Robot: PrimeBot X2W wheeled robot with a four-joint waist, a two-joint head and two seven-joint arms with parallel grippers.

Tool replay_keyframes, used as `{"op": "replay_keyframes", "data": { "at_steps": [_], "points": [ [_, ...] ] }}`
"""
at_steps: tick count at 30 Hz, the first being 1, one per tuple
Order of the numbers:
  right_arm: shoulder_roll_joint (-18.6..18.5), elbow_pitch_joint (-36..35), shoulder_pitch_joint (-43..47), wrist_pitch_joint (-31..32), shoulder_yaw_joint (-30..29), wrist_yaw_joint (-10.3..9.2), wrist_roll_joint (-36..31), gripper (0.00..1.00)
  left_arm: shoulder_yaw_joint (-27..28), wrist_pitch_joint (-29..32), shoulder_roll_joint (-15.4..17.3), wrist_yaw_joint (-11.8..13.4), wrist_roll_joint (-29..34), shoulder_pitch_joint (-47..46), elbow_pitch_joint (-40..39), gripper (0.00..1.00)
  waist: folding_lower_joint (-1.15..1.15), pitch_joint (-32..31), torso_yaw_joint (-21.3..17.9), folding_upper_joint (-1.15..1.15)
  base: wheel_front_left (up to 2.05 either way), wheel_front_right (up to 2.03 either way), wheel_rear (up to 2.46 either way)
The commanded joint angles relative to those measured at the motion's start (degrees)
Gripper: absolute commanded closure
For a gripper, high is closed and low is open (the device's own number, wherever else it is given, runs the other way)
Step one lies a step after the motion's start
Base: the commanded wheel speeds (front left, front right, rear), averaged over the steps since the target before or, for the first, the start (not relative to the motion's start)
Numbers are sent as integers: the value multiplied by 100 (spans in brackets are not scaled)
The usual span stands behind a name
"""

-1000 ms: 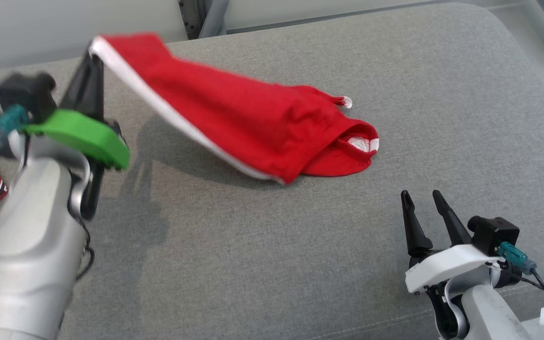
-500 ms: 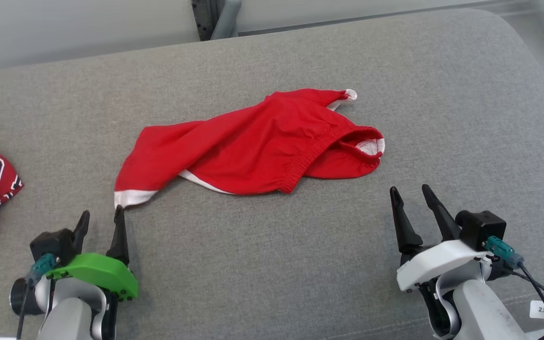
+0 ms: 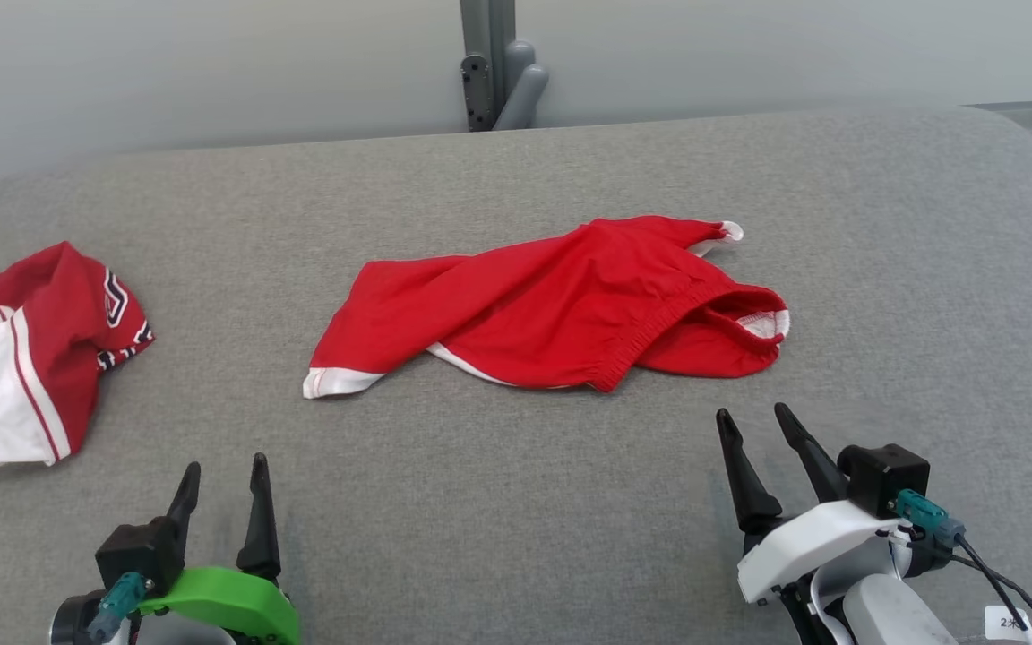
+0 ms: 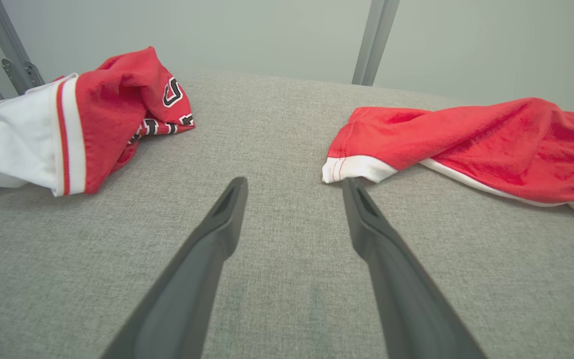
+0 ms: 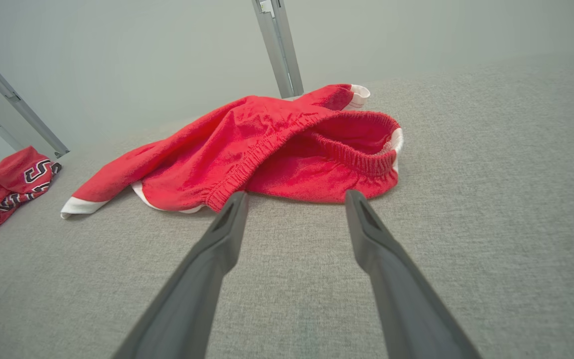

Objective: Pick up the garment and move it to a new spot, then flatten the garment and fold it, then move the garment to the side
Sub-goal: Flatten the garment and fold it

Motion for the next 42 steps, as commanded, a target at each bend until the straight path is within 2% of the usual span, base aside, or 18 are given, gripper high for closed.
{"op": "replay_keyframes", "data": {
  "at_steps": [1, 8, 14, 19, 26, 27, 28, 29, 32, 33, 36, 38, 42],
  "points": [
    [-35, 23, 20, -18, 6, -4, 1, 0, -14, 5, -34, -35, 79, 92, -59, 0, 0, -33, 320, 0, 0, 0, 0],
    [-139, 322, -427, -19, 130, -4, 67, 0, -395, 5, -112, -126, 237, 94, -334, 0, 0, 435, 969, 0, 0, 0, 0],
    [-217, 825, -865, -19, 188, -3, 214, 0, -701, 5, -121, -139, 61, -17, -366, 0, 0, 734, 1439, 0, 0, 0, 0],
    [-185, 1182, -1043, -18, 170, -3, 463, 0, -817, 5, -122, -140, -21, -61, -382, 0, 0, 837, 1633, 0, 0, 0, 0],
    [-237, 1226, -1199, -18, 274, -3, 499, 0, -935, 5, -123, -143, -93, -166, -444, 0, 0, 923, 1668, 0, 0, 0, 0],
    [-238, 1190, -1229, -18, 266, -3, 480, 16, -966, 5, -124, -143, -103, -200, -449, 0, 0, 940, 1660, 0, 0, 0, 0],
    [-230, 1157, -1246, -18, 270, -3, 466, 44, -998, 5, -124, -143, -105, -233, -465, 0, 0, 951, 1647, 0, 0, 0, 0],
    [-229, 1130, -1254, -18, 286, -3, 442, 60, -1026, 5, -121, -144, -116, -240, -471, 0, 0, 956, 1627, 0, 0, 0, 0],
    [-230, 999, -1244, -18, 290, -3, 428, 87, -1126, 5, -121, -144, -157, -233, -445, 0, 0, 937, 1539, 0, 0, 0, 0],
    [-222, 949, -1220, -18, 310, -3, 430, 100, -1145, 5, -121, -145, -162, -216, -437, 0, 0, 916, 1500, 0, 0, 0, 0],
    [-197, 709, -1116, -19, 395, -3, 510, 100, -1185, 5, -120, -145, -167, -118, -394, 0, 0, 808, 1374, 0, 0, 0, 0],
    [-169, 407, -955, -18, 492, -3, 787, 100, -1156, 5, -119, -145, -128, 10, -316, 0, 0, 612, 1224, 0, 0, 0, 0],
    [-179, 82, -797, -18, 1027, -2, 1401, 100, -1097, 5, -115, -145, -50, 215, -197, 0, 0, 245, 956, 0, 0, 0, 0]
  ]
}}
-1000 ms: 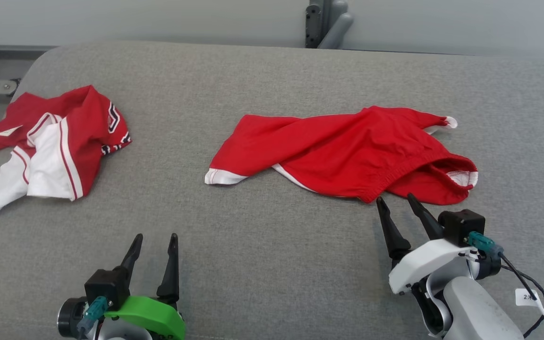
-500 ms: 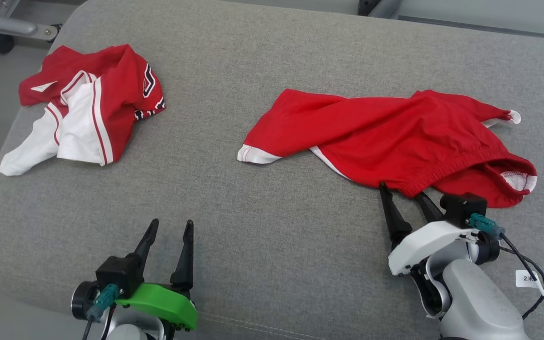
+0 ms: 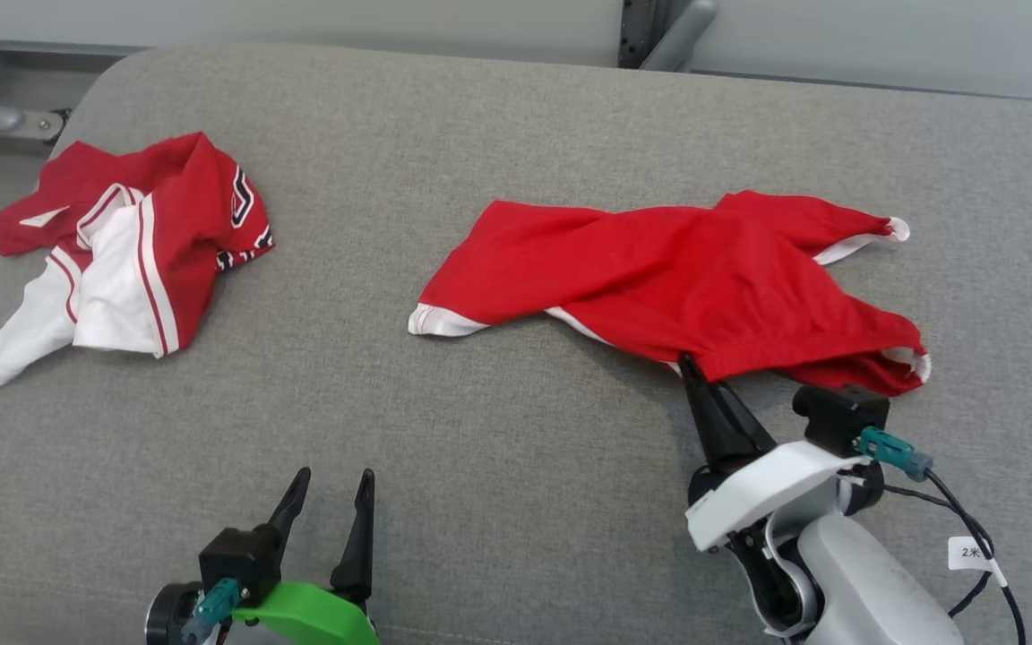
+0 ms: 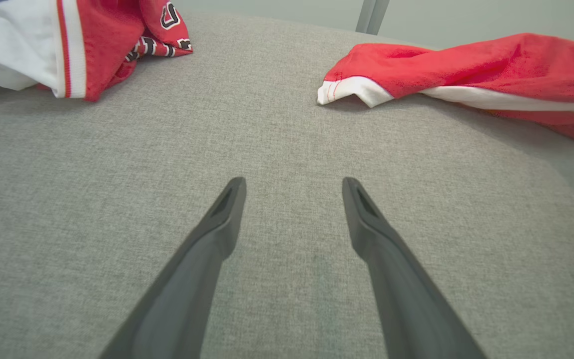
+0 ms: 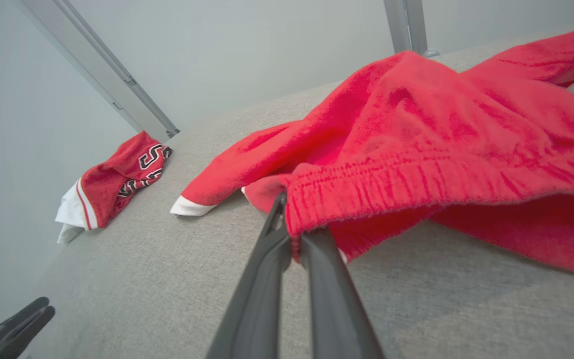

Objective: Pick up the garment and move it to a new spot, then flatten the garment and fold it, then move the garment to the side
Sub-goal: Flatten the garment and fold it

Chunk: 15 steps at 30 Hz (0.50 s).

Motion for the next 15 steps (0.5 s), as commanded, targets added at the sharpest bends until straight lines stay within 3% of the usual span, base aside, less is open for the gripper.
{"op": "replay_keyframes", "data": {
  "at_steps": [1, 9, 15],
  "points": [
    [-79, -168, 42, -18, 224, 0, 216, 100, 27, 5, 13, -14, 55, 140, 35, 0, 0, -406, -352, 0, 0, 0, 0],
    [-674, -1207, 64, 376, 1241, 0, 1323, 100, -39, 5, 12, -14, -15, 426, 202, 0, 0, -756, -717, 0, 0, 0, 0],
    [-1088, -1888, 352, 853, 1356, 0, 1884, 100, -149, 5, 14, -14, 9, 440, 196, 0, 0, -637, -714, 0, 0, 0, 0]
  ]
}}
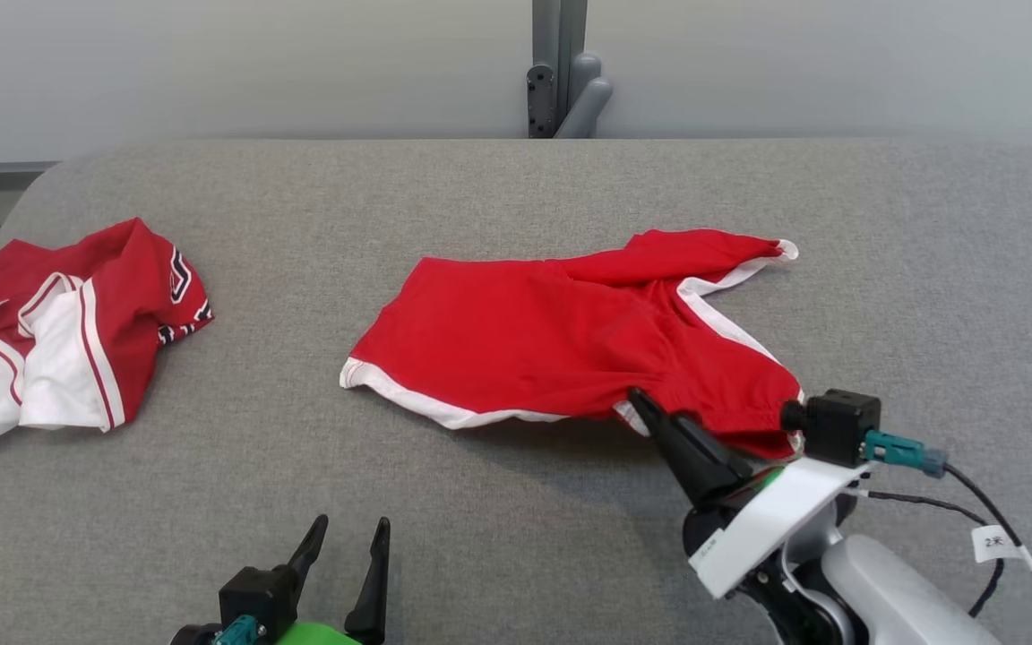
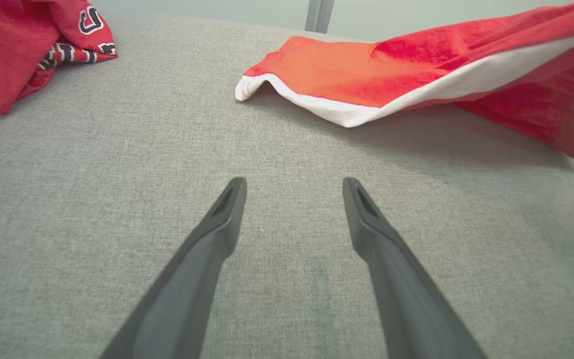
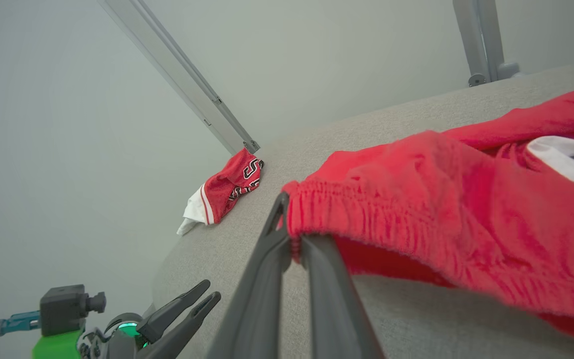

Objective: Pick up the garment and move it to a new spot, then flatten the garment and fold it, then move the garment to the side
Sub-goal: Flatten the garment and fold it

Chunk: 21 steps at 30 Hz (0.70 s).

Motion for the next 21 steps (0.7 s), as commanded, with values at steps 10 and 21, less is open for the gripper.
{"op": "replay_keyframes", "data": {
  "at_steps": [10, 21],
  "points": [
    [-147, 1579, -741, -496, -734, 1, -127, 100, -175, 5, 13, -13, 65, -201, 108, 0, 0, 364, 323, 0, 0, 0, 0],
    [-249, 4127, -1792, -740, -1279, 0, -523, 77, -319, 5, 13, -14, -78, -488, 93, 0, 0, 853, 785, 0, 0, 0, 0]
  ]
}}
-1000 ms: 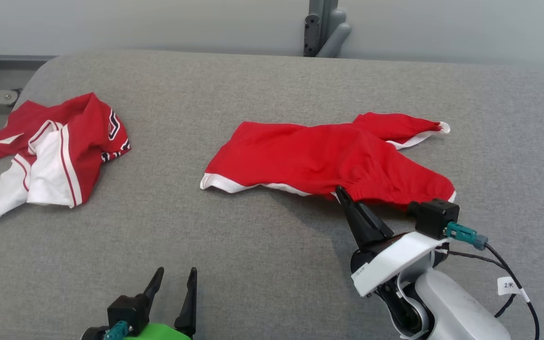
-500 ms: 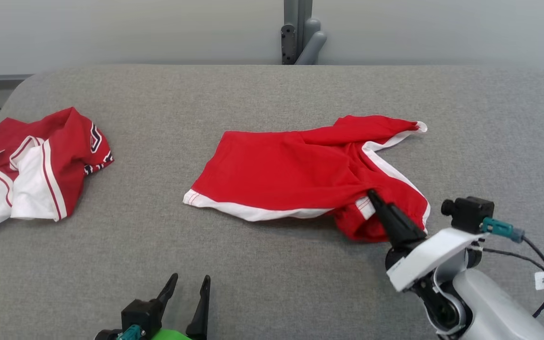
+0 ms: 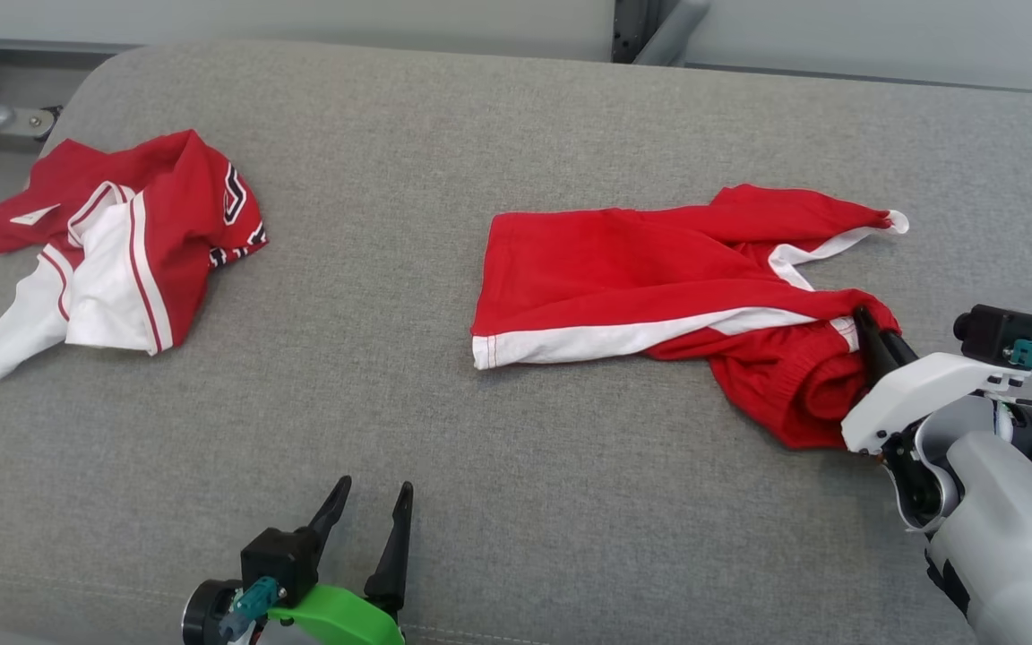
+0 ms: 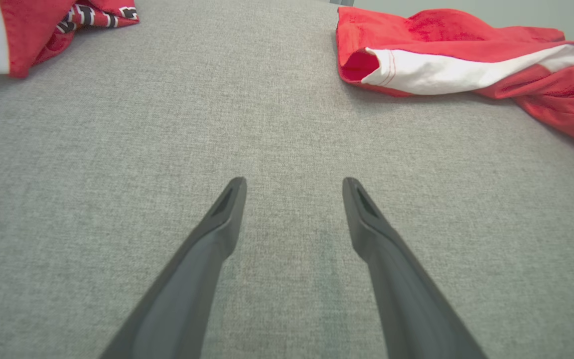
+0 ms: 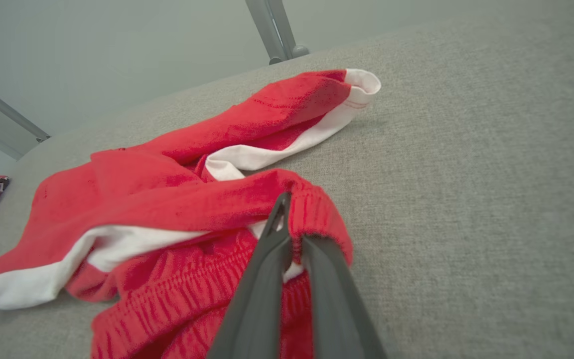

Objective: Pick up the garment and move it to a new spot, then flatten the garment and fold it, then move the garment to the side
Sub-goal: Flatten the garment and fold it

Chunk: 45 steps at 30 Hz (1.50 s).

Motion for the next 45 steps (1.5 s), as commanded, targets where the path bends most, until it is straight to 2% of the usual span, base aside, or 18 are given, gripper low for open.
{"op": "replay_keyframes", "data": {
  "at_steps": [1, 6, 10, 13, 19, 24, 28, 31, 39, 40, 41, 45],
  "points": [
    [37, 95, -79, -28, 15, 0, -30, 0, -4, 5, 13, -12, -31, -62, 17, 0, 0, 181, 159, 0, 0, 0, 0],
    [74, 383, -134, -107, 153, -1, -113, 0, 46, 4, 11, -12, -58, 13, 73, 0, 0, 125, 2, 0, 0, 0, 0],
    [40, 270, 126, -138, 212, -1, -198, 0, 83, 5, 15, -13, -70, 93, 94, 0, 0, -73, -249, 0, 0, 0, 0],
    [-31, -188, 364, -145, 50, -1, -296, 0, 103, 4, 13, -13, -75, 108, 60, 0, 0, -216, -459, 0, 0, 0, 0],
    [74, -1336, 1088, -145, -100, 0, -606, 0, 65, 5, 15, -13, -76, 121, -15, 0, 0, -342, -789, 0, 0, 0, 0],
    [179, -2000, 1585, -146, 410, 0, -811, 0, 11, 5, 15, -13, -108, 123, -21, 0, 0, -346, -816, 0, 0, 0, 0],
    [260, -1884, 1599, -145, 796, 0, -983, 0, -46, 4, 15, -13, -124, 110, 15, 0, 0, -285, -667, 0, 0, 0, 0],
    [293, -1636, 1477, -145, 851, 0, -1262, 0, -32, 5, 15, -13, -121, 82, 27, 0, 0, -236, -504, 0, 0, 0, 0],
    [530, -1035, 1188, -146, 611, 0, -2012, 0, 20, 5, 13, -13, -111, 127, 27, 0, 0, -149, -249, 0, 0, 0, 0],
    [548, -938, 1171, -146, 586, -2, -2101, 65, 16, 5, 13, -13, -115, 131, 22, 0, 0, -142, -235, 0, 0, 0, 0],
    [562, -877, 1129, -146, 565, -2, -2204, 100, 14, 5, 13, -13, -121, 130, 15, 0, 0, -133, -226, 0, 0, 0, 0],
    [390, -741, 1208, -146, 493, -4, -2409, 100, 43, 5, 14, -13, -168, 90, -34, 0, 0, -111, -281, 0, 0, 0, 0]
  ]
}}
